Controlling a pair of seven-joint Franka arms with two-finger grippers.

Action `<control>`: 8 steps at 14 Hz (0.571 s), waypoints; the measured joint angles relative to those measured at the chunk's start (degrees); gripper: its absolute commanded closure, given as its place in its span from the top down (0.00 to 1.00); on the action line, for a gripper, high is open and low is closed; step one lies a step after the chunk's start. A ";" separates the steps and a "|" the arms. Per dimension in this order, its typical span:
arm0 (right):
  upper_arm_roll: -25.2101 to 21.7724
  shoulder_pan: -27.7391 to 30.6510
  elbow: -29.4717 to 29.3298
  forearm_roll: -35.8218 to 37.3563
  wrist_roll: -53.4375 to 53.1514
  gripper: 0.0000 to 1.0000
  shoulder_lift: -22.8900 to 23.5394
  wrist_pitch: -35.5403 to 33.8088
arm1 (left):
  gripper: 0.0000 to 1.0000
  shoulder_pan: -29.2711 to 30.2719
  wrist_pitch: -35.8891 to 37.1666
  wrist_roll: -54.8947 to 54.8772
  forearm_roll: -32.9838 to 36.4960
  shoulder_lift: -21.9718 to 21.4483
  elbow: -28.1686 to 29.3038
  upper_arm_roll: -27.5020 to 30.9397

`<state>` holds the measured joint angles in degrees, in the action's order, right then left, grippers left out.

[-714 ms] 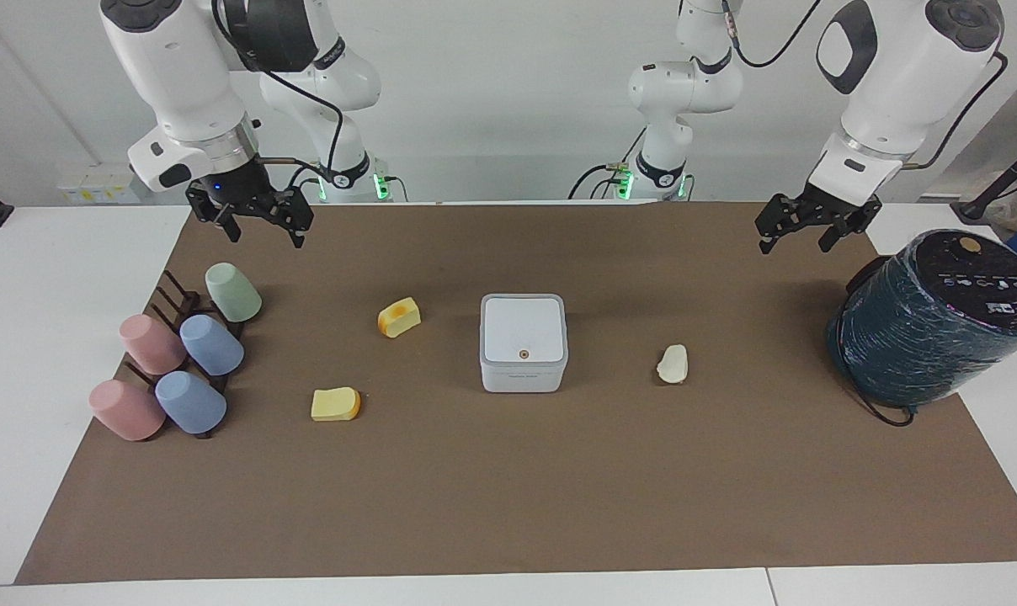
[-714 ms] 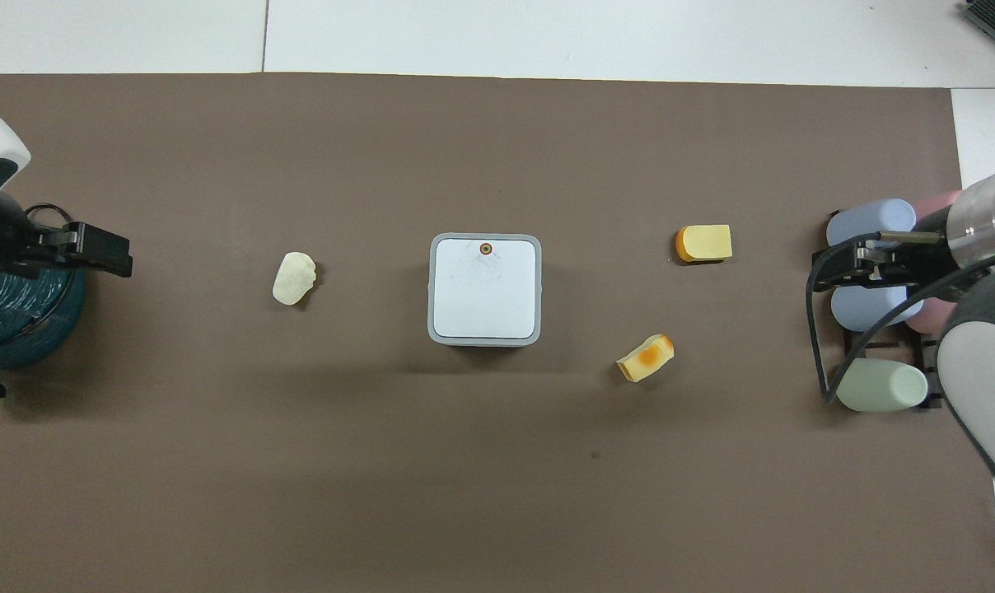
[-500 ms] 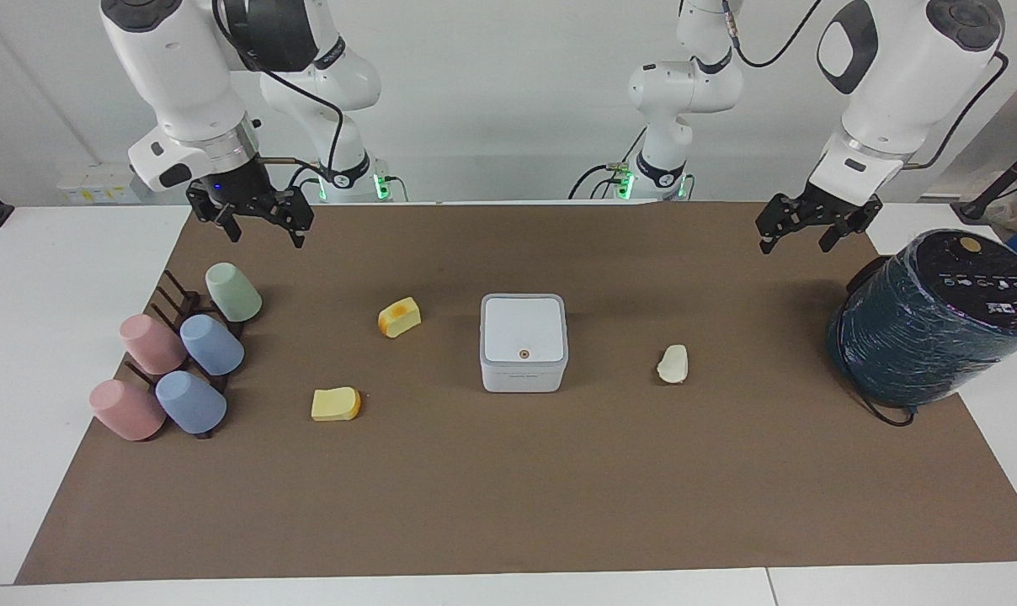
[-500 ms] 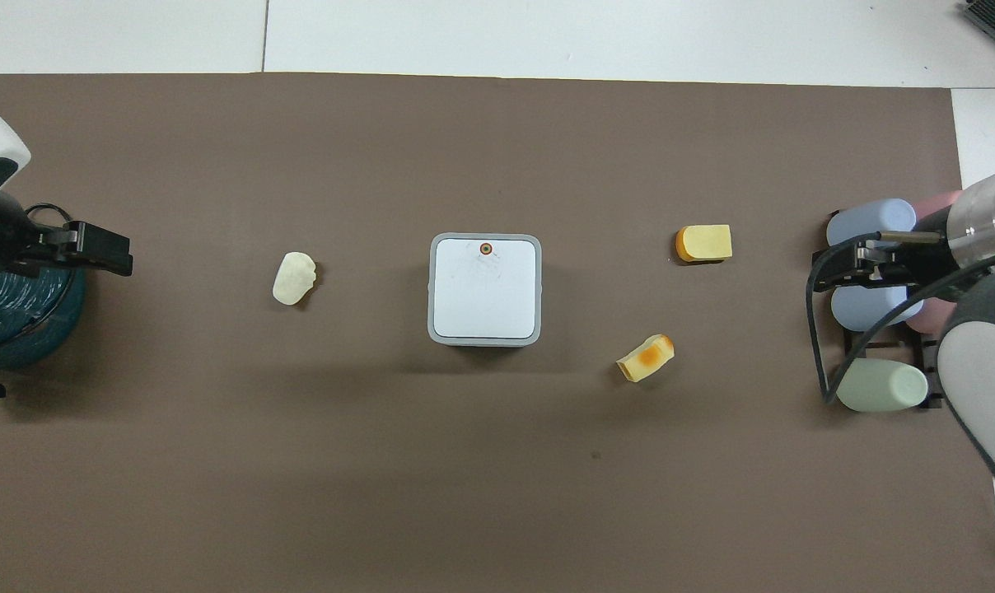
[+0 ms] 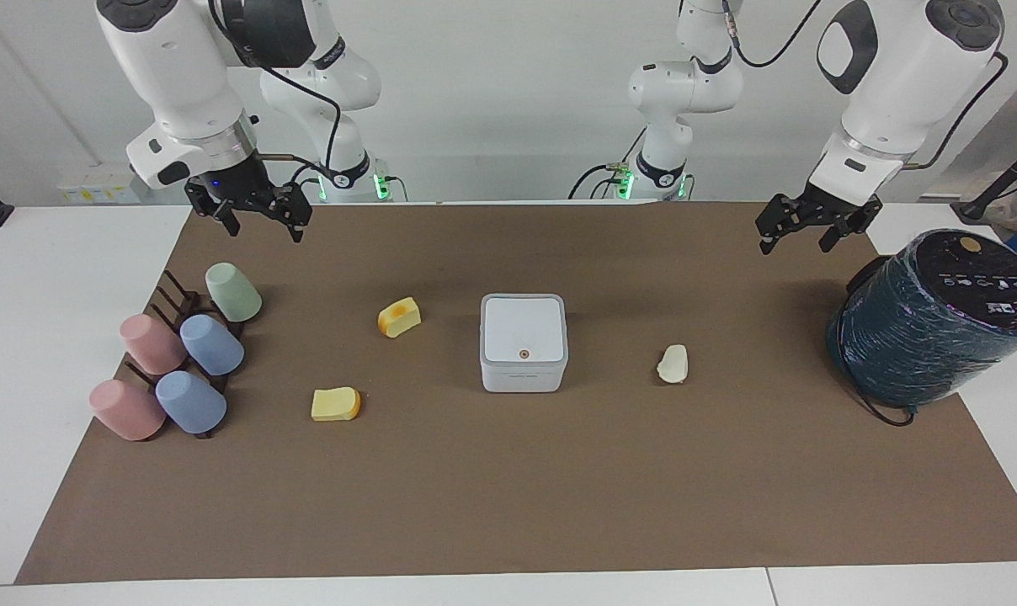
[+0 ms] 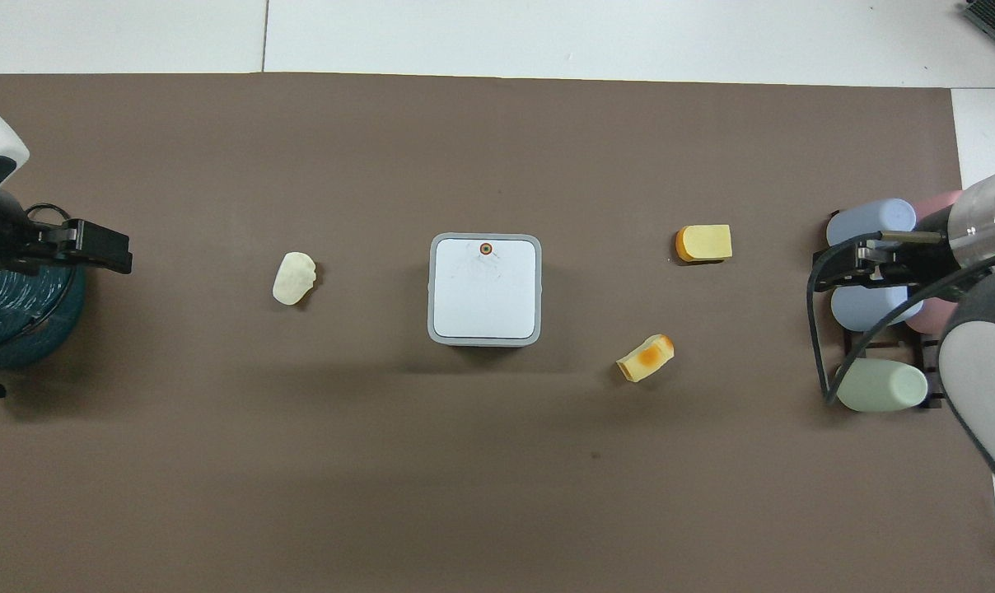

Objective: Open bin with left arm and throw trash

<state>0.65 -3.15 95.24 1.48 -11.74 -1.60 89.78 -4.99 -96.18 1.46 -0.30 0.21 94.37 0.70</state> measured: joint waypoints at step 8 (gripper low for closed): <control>0.75 -0.67 6.35 -0.13 -12.19 1.00 -0.18 10.35 | 0.38 -5.65 -12.22 10.44 -0.09 0.07 3.97 -0.35</control>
<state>1.40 -3.83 101.58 1.35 -23.93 -1.79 100.13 -10.64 -108.39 11.90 -0.39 0.28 98.34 0.35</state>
